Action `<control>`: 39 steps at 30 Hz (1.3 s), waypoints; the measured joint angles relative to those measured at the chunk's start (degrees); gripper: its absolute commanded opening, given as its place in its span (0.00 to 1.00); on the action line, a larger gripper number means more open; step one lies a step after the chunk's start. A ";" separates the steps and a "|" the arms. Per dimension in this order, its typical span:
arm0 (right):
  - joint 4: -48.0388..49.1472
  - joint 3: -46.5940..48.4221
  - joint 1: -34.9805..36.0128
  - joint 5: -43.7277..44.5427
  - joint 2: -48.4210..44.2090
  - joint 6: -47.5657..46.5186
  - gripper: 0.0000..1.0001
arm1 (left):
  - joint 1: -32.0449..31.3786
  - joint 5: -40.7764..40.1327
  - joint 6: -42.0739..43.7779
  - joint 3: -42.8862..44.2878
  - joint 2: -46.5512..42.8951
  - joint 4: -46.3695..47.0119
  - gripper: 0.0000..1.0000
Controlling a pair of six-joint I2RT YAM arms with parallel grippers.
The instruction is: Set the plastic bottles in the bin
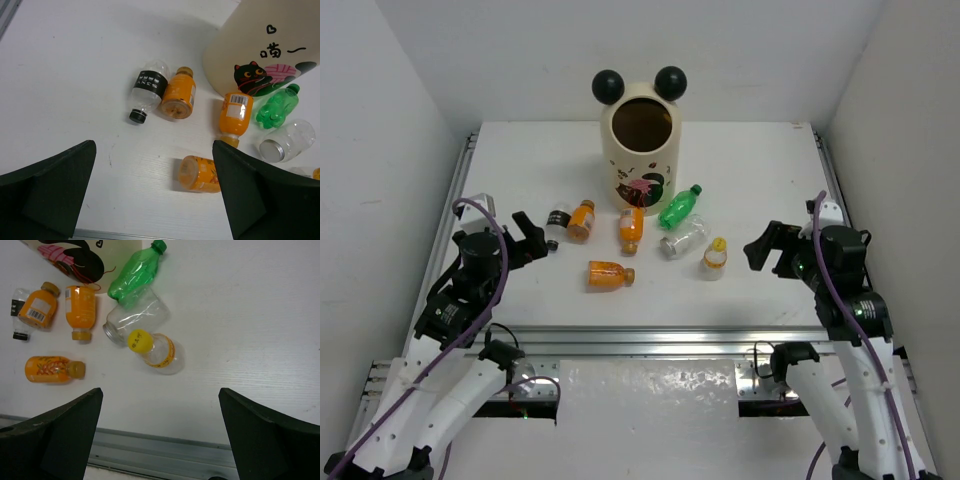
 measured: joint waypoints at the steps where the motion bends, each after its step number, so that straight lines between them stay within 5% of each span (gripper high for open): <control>1: 0.37 -0.24 0.04 0.00 -0.04 0.00 0.99 | 0.00 0.00 0.00 0.00 0.00 0.00 1.00; 6: 4.00 -2.60 0.04 -2.21 1.42 0.00 0.99 | 0.00 0.00 0.00 0.00 0.04 0.00 1.00; 10: 8.33 -2.36 1.20 -2.78 11.65 0.44 0.99 | 0.00 0.04 0.02 0.00 0.39 0.09 1.00; 18: 12.48 2.38 16.74 10.27 35.98 -0.09 0.99 | 0.00 0.46 0.07 0.00 1.92 0.20 1.00; 21: 14.51 3.02 17.55 12.98 40.63 -0.52 0.87 | 0.00 0.90 0.09 0.00 1.92 0.22 1.00; 25: 15.32 3.21 18.21 15.17 45.53 -1.05 0.57 | 0.00 1.20 0.09 0.00 1.90 0.55 1.00; 31: 13.18 3.10 19.93 18.29 41.66 0.28 0.22 | 0.00 1.77 0.11 0.00 1.90 0.63 1.00; 39: 12.98 5.16 20.28 15.93 27.65 -0.52 0.20 | 0.00 2.38 0.15 0.00 1.92 0.66 1.00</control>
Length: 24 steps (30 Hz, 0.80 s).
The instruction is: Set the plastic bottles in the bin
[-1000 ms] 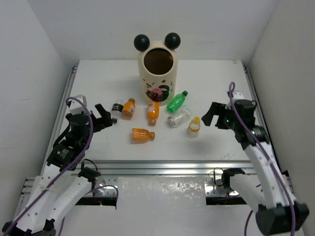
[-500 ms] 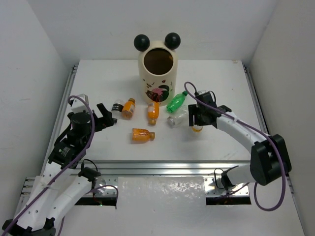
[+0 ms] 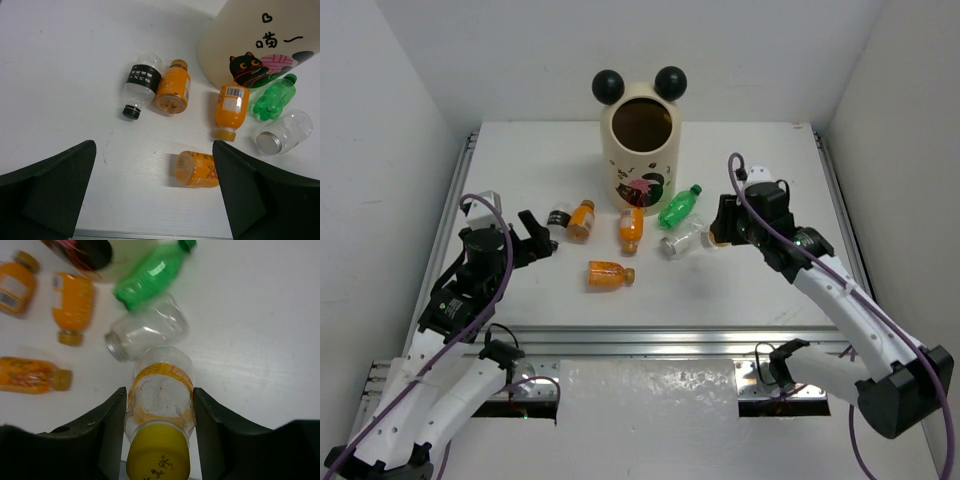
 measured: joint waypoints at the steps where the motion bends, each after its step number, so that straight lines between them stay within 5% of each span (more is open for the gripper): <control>1: 1.36 0.79 0.00 -1.25 -0.81 -0.35 0.20 | 0.00 0.04 0.00 0.00 0.04 0.00 1.00; 7: 12.26 10.95 0.15 -9.22 2.51 -2.75 0.20 | 0.00 0.02 0.00 0.00 0.48 0.02 1.00; 18: 14.34 49.18 0.28 -16.96 33.77 -7.28 0.25 | 0.00 0.02 0.15 0.00 1.29 0.09 1.00; 22: 9.51 64.26 0.28 -17.55 45.27 -9.07 0.58 | 0.00 0.00 0.15 0.00 1.53 0.13 1.00; 24: 7.30 65.22 0.28 -17.55 46.97 -9.75 0.66 | 0.00 0.00 0.15 0.00 1.68 0.15 1.00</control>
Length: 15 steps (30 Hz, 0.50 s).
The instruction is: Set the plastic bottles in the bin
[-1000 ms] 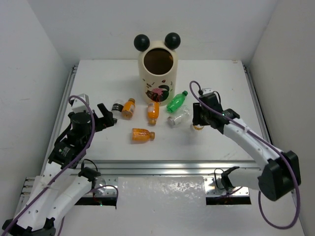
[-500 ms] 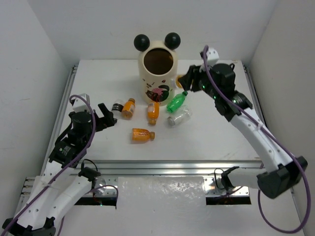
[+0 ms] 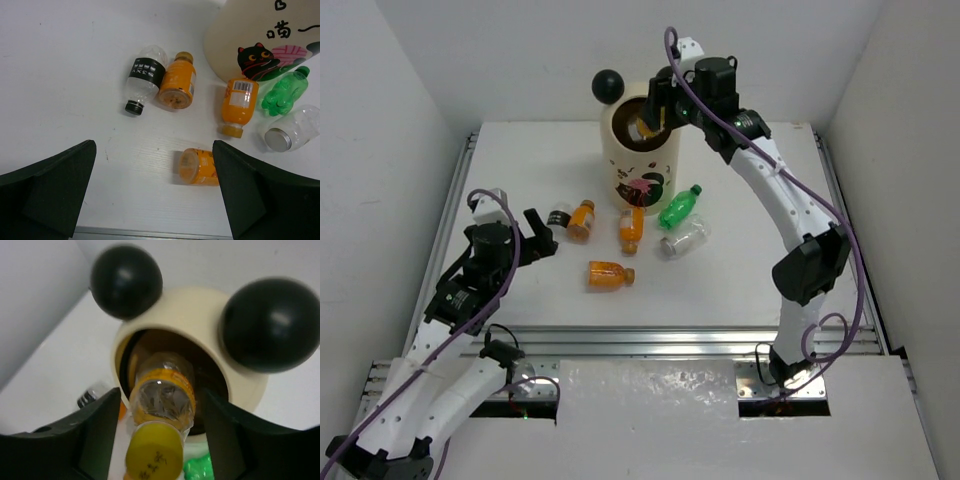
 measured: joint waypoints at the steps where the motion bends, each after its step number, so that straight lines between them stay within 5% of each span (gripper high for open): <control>1: -1.25 0.00 0.00 0.02 0.33 -0.28 0.68 | 0.00 0.00 0.00 0.00 0.15 0.02 1.00; 3: -3.61 0.00 0.09 -0.02 0.52 -0.70 0.71 | 0.00 0.00 0.00 0.00 0.35 0.04 1.00; 4: -4.13 -0.02 0.15 -0.02 0.48 -0.92 0.78 | 0.00 0.00 0.00 0.00 0.55 0.04 1.00; 5: -4.37 0.00 0.24 0.00 0.28 -1.09 0.96 | 0.00 0.02 0.00 0.00 0.66 0.04 1.00; 6: -4.79 -0.02 0.28 0.04 0.04 -1.38 0.99 | 0.00 0.02 0.00 0.00 0.87 0.04 1.00; 11: -5.42 -5.75 2.34 -0.11 -5.11 -3.28 0.99 | 0.00 -0.02 0.00 0.00 1.16 0.04 1.00; 15: 0.76 -28.41 10.29 -2.69 -19.39 -8.98 0.99 | 0.02 -1.33 -0.15 0.00 1.16 -0.07 1.00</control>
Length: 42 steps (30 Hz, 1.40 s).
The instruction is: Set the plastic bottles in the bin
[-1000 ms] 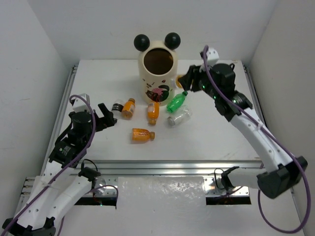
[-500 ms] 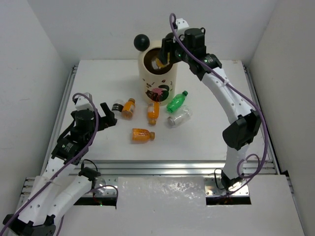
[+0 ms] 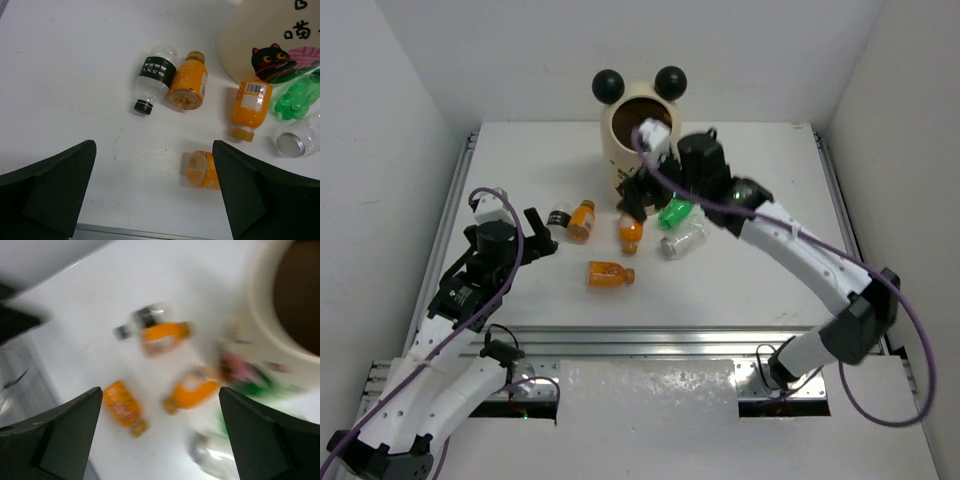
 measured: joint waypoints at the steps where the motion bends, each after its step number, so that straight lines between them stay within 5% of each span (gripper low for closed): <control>1: 1.36 -5.16 2.29 -1.68 -2.78 -1.66 0.99 | 0.00 -0.81 -0.15 0.00 -0.04 -0.20 1.00; 5: 5.25 -20.81 9.29 -9.73 -6.62 -8.98 0.99 | 0.24 -4.28 -1.22 0.02 -0.90 -1.42 1.00; 10: 7.06 -27.34 11.30 -10.80 2.23 -15.61 0.98 | 0.26 -8.83 -3.10 0.33 -4.57 -2.78 1.00; 21: 14.23 -28.00 14.34 -7.41 16.06 -22.08 0.90 | 0.28 -7.96 -2.99 0.85 -4.61 -2.54 1.00; 32: 33.11 -36.63 14.84 -2.23 17.94 -20.33 0.73 | 0.28 -4.28 -1.75 0.85 -4.35 -2.05 1.00; 39: 36.24 -34.51 14.88 2.40 19.87 -14.73 0.76 | 0.28 -2.27 -1.27 0.85 -3.23 -1.07 1.00; 42: 36.44 -33.64 14.88 3.78 20.65 -11.78 0.55 | 0.28 -1.81 -1.14 0.85 -3.06 -1.03 1.00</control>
